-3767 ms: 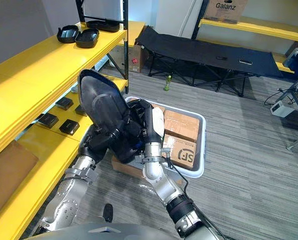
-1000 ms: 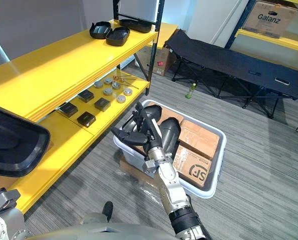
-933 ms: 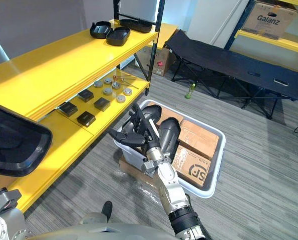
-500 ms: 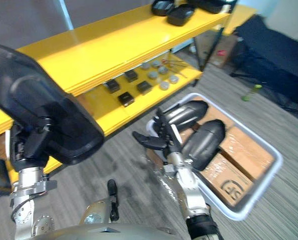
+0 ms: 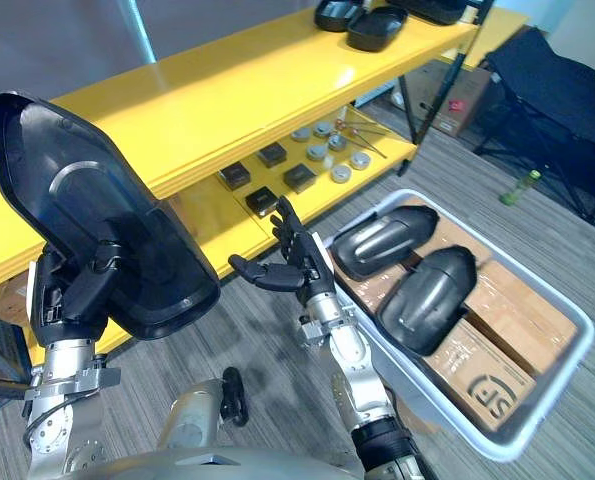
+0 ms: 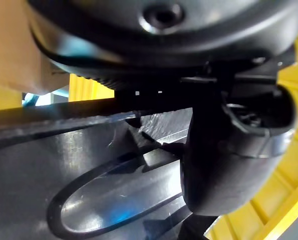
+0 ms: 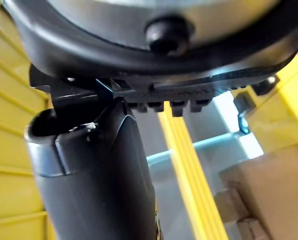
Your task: Walk over and take three plastic housings, then place them on the shelf
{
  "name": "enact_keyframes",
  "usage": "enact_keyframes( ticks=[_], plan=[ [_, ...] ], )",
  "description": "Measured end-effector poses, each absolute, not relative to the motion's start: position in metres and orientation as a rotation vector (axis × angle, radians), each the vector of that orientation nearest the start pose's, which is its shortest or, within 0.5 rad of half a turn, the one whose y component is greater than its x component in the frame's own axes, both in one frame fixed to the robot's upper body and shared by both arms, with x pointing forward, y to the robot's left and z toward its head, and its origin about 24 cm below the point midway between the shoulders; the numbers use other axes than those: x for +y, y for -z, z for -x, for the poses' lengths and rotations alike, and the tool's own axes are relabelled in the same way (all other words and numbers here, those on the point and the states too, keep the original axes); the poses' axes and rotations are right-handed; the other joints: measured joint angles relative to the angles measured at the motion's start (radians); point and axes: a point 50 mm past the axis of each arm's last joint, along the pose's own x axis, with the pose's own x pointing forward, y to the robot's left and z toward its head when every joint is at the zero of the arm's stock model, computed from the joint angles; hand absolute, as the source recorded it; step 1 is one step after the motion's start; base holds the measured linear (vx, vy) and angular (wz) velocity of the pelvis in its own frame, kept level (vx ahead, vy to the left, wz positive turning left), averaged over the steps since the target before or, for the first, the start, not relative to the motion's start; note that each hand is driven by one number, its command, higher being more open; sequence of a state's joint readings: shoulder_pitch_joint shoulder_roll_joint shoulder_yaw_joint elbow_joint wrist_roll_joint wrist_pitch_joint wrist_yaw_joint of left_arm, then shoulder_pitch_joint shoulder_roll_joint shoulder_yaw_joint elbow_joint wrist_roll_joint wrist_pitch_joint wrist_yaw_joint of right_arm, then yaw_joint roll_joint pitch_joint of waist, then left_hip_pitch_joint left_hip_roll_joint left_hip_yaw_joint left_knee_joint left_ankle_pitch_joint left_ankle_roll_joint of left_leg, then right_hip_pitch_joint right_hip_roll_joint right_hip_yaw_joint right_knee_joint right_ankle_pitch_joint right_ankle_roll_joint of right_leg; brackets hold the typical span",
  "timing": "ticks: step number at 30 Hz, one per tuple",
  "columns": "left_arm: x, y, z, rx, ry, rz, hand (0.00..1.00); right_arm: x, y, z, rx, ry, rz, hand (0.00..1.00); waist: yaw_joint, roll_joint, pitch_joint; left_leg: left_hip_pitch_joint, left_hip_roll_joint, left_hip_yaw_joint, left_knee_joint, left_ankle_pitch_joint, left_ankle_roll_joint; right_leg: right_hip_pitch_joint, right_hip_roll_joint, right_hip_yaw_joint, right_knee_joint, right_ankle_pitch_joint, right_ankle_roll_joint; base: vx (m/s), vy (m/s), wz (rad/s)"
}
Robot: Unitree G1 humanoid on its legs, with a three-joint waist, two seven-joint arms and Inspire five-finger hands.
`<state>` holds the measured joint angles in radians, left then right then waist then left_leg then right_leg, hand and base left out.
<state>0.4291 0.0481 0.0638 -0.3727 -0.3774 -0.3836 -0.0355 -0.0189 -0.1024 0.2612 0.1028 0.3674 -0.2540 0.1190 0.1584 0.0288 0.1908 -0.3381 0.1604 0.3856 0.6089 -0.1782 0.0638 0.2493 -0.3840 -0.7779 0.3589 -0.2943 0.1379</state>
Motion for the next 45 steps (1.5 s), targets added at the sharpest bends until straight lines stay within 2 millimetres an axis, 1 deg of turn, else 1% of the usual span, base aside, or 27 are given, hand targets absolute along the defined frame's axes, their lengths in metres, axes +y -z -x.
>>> enact_keyframes(
  ticks=[1, 2, 3, 4, 5, 6, 8, 10, 12, 14, 15, 17, 18, 19, 20, 21, 22, 23, 25, 26, 27, 28, 29, 33, 36, 40, 45],
  plan=[
    [0.201, -0.081, -0.16, -0.376, -0.179, 0.23, 0.0, -0.106, -0.042, -0.246, -0.128, -0.319, -0.279, 1.0, 0.003, 0.005, -0.003, 0.009, -0.005, -0.006, 0.014, -0.053, -0.006, 0.005, 0.001, 0.001, 0.024, -0.007, -0.031, 0.24, 0.27, 0.3],
    [0.202, -0.084, -0.162, -0.391, -0.176, 0.205, 0.0, -0.106, -0.042, -0.246, -0.132, -0.31, -0.286, 1.0, -0.006, -0.002, 0.002, 0.01, -0.021, -0.032, 0.023, -0.092, 0.001, -0.004, -0.026, 0.034, 0.116, 0.017, -0.102, 0.25, 0.264, 0.68],
    [0.201, -0.086, -0.165, -0.403, -0.17, 0.192, 0.0, -0.107, -0.041, -0.245, -0.128, -0.304, -0.289, 1.0, -0.028, -0.008, 0.002, 0.021, -0.058, -0.056, -0.002, -0.101, 0.015, -0.08, -0.069, 0.114, 0.26, 0.101, -0.208, 0.25, 0.284, 0.79],
    [0.202, -0.089, -0.166, -0.412, -0.165, 0.18, 0.0, -0.107, -0.041, -0.245, -0.129, -0.303, -0.29, 1.0, -0.032, -0.012, 0.002, 0.032, -0.072, -0.066, -0.024, -0.1, 0.015, -0.119, -0.071, 0.182, 0.315, 0.141, -0.219, 0.26, 0.28, 0.81],
    [0.204, -0.093, -0.169, -0.428, -0.155, 0.148, 0.0, -0.109, -0.042, -0.245, -0.139, -0.293, -0.293, 1.0, -0.039, -0.019, 0.0, 0.051, -0.094, -0.09, -0.07, -0.099, 0.014, -0.2, -0.03, 0.311, 0.398, 0.115, -0.168, 0.29, 0.236, 0.68],
    [0.204, -0.095, -0.171, -0.439, -0.153, 0.134, 0.0, -0.111, -0.044, -0.246, -0.155, -0.283, -0.297, 1.0, -0.054, -0.021, 0.0, 0.092, -0.128, -0.121, -0.137, -0.072, 0.015, -0.256, 0.017, 0.372, 0.432, 0.068, -0.122, 0.3, 0.211, 0.66],
    [0.204, -0.099, -0.175, -0.457, -0.157, 0.135, 0.0, -0.117, -0.051, -0.246, -0.192, -0.255, -0.292, 1.0, -0.058, -0.021, -0.001, 0.18, -0.181, -0.138, -0.256, -0.031, 0.01, -0.326, 0.061, 0.4, 0.402, 0.026, -0.112, 0.34, 0.179, 0.49],
    [0.201, -0.102, -0.179, -0.474, -0.154, 0.148, 0.0, -0.125, -0.066, -0.247, -0.275, -0.223, -0.29, 1.0, -0.061, -0.009, -0.01, 0.23, -0.214, -0.147, -0.334, 0.007, 0.038, -0.406, 0.104, 0.401, 0.292, 0.021, -0.11, 0.33, 0.14, 0.48],
    [0.196, -0.104, -0.184, -0.485, -0.147, 0.167, 0.0, -0.137, -0.087, -0.249, -0.388, -0.191, -0.277, 1.0, -0.091, -0.006, -0.011, 0.263, -0.25, -0.201, -0.353, 0.01, 0.043, -0.496, 0.153, 0.483, 0.148, 0.047, -0.07, 0.36, 0.096, 0.83],
    [0.191, -0.1, -0.19, -0.466, -0.13, 0.174, 0.0, -0.149, -0.095, -0.249, -0.427, -0.153, -0.255, 1.0, -0.117, -0.006, -0.011, 0.31, -0.264, -0.265, -0.37, 0.007, 0.037, -0.519, 0.185, 0.567, 0.089, 0.072, -0.038, 0.33, 0.007, 1.01],
    [0.191, -0.098, -0.191, -0.458, -0.127, 0.174, 0.0, -0.152, -0.097, -0.249, -0.436, -0.142, -0.249, 1.0, -0.124, -0.008, -0.012, 0.331, -0.267, -0.285, -0.38, 0.004, 0.033, -0.519, 0.199, 0.586, 0.071, 0.08, -0.032, 0.37, -0.062, 1.1],
    [0.192, -0.093, -0.192, -0.437, -0.138, 0.173, 0.0, -0.163, -0.107, -0.247, -0.484, -0.119, -0.226, 1.0, -0.137, -0.027, -0.027, 0.386, -0.273, -0.334, -0.402, -0.017, 0.002, -0.518, 0.216, 0.596, 0.009, 0.196, -0.082, 0.37, -0.125, 0.9],
    [0.192, -0.093, -0.192, -0.437, -0.143, 0.172, 0.0, -0.166, -0.109, -0.247, -0.493, -0.118, -0.217, 1.0, -0.137, -0.032, -0.035, 0.39, -0.274, -0.339, -0.401, -0.028, -0.006, -0.518, 0.217, 0.584, -0.002, 0.224, -0.096, 0.45, -0.223, 0.75],
    [0.194, -0.094, -0.192, -0.438, -0.156, 0.169, 0.0, -0.171, -0.113, -0.246, -0.51, -0.128, -0.188, 1.0, -0.136, -0.044, -0.048, 0.4, -0.273, -0.346, -0.39, -0.056, -0.026, -0.505, 0.231, 0.562, -0.018, 0.26, -0.109, 0.38, -0.219, 0.63],
    [0.195, -0.092, -0.192, -0.433, -0.167, 0.175, 0.0, -0.176, -0.115, -0.246, -0.519, -0.142, -0.164, 1.0, -0.135, -0.035, -0.053, 0.396, -0.259, -0.347, -0.346, -0.088, -0.045, -0.485, 0.235, 0.543, -0.028, 0.249, -0.113, 0.5, -0.263, 0.71],
    [0.196, -0.088, -0.193, -0.418, -0.175, 0.176, 0.0, -0.183, -0.118, -0.246, -0.526, -0.158, -0.151, 1.0, -0.135, -0.005, -0.051, 0.324, -0.214, -0.312, -0.161, -0.108, -0.071, -0.428, 0.261, 0.513, -0.073, 0.238, -0.125, 0.27, -0.134, 0.56],
    [0.197, -0.087, -0.195, -0.412, -0.171, 0.173, 0.0, -0.187, -0.119, -0.246, -0.53, -0.156, -0.14, 1.0, -0.139, 0.003, -0.048, 0.283, -0.195, -0.286, -0.057, -0.1, -0.083, -0.398, 0.266, 0.502, -0.1, 0.238, -0.128, 0.38, -0.129, 0.45],
    [0.197, -0.084, -0.199, -0.403, -0.159, 0.165, 0.0, -0.193, -0.122, -0.246, -0.542, -0.144, -0.135, 1.0, -0.129, 0.012, -0.044, 0.215, -0.138, -0.219, 0.085, -0.122, -0.099, -0.345, 0.271, 0.484, -0.13, 0.234, -0.135, 0.24, -0.072, 0.24],
    [0.197, -0.083, -0.203, -0.4, -0.141, 0.161, 0.0, -0.201, -0.13, -0.248, -0.584, -0.117, -0.156, 1.0, -0.135, 0.014, -0.044, 0.176, -0.085, -0.182, 0.042, -0.147, -0.099, -0.29, 0.264, 0.477, -0.169, 0.232, -0.138, 0.29, -0.091, 0.1],
    [0.195, -0.085, -0.207, -0.411, -0.12, 0.161, 0.0, -0.207, -0.137, -0.249, -0.614, -0.096, -0.149, 1.0, -0.134, 0.023, -0.043, 0.166, -0.059, -0.183, -0.025, -0.136, -0.115, -0.279, 0.261, 0.475, -0.172, 0.232, -0.138, 0.29, -0.038, -0.1],
    [0.191, -0.088, -0.209, -0.426, -0.087, 0.16, 0.0, -0.213, -0.143, -0.249, -0.64, -0.068, -0.136, 1.0, -0.136, 0.043, -0.048, 0.167, -0.033, -0.188, -0.16, -0.08, -0.137, -0.274, 0.264, 0.478, -0.169, 0.232, -0.137, 0.21, 0.018, -0.23],
    [0.188, -0.09, -0.211, -0.435, -0.063, 0.162, 0.0, -0.217, -0.145, -0.247, -0.652, -0.051, -0.13, 1.0, -0.137, 0.056, -0.051, 0.173, -0.02, -0.195, -0.233, -0.018, -0.137, -0.273, 0.267, 0.481, -0.167, 0.23, -0.135, 0.26, 0.087, -0.27],
    [0.181, -0.094, -0.215, -0.454, -0.015, 0.165, 0.0, -0.223, -0.151, -0.243, -0.676, -0.021, -0.116, 1.0, -0.142, 0.085, -0.062, 0.174, 0.003, -0.206, -0.33, 0.115, -0.146, -0.273, 0.278, 0.489, -0.164, 0.217, -0.115, 0.18, 0.115, -0.24],
    [0.165, -0.107, -0.221, -0.475, 0.135, 0.138, 0.0, -0.228, -0.146, -0.234, -0.664, 0.042, -0.137, 1.0, -0.191, 0.036, -0.051, 0.282, -0.061, -0.142, -0.448, 0.127, -0.12, -0.256, 0.225, 0.547, -0.178, 0.223, -0.078, 0.15, 0.15, -0.26],
    [0.15, -0.107, -0.228, -0.426, 0.217, 0.105, 0.0, -0.232, -0.134, -0.22, -0.63, 0.098, -0.167, 1.0, -0.204, 0.016, -0.053, 0.334, -0.067, -0.107, -0.489, 0.125, -0.117, -0.227, 0.226, 0.583, -0.212, 0.242, -0.058, 0.08, 0.077, -0.3],
    [0.136, -0.102, -0.238, -0.334, 0.256, 0.106, 0.0, -0.237, -0.126, -0.208, -0.591, 0.109, -0.152, 1.0, -0.234, 0.009, -0.052, 0.367, -0.065, -0.058, -0.519, 0.125, -0.118, -0.224, 0.228, 0.627, -0.236, 0.26, -0.052, 0.02, 0.033, -0.41],
    [0.123, -0.091, -0.269, -0.191, 0.219, 0.088, 0.0, -0.241, -0.116, -0.2, -0.535, 0.109, -0.149, 1.0, -0.295, -0.005, -0.048, 0.393, -0.067, 0.001, -0.529, 0.121, -0.12, -0.226, 0.231, 0.684, -0.259, 0.268, -0.039, -0.05, 0.006, -0.35]
  ],
)
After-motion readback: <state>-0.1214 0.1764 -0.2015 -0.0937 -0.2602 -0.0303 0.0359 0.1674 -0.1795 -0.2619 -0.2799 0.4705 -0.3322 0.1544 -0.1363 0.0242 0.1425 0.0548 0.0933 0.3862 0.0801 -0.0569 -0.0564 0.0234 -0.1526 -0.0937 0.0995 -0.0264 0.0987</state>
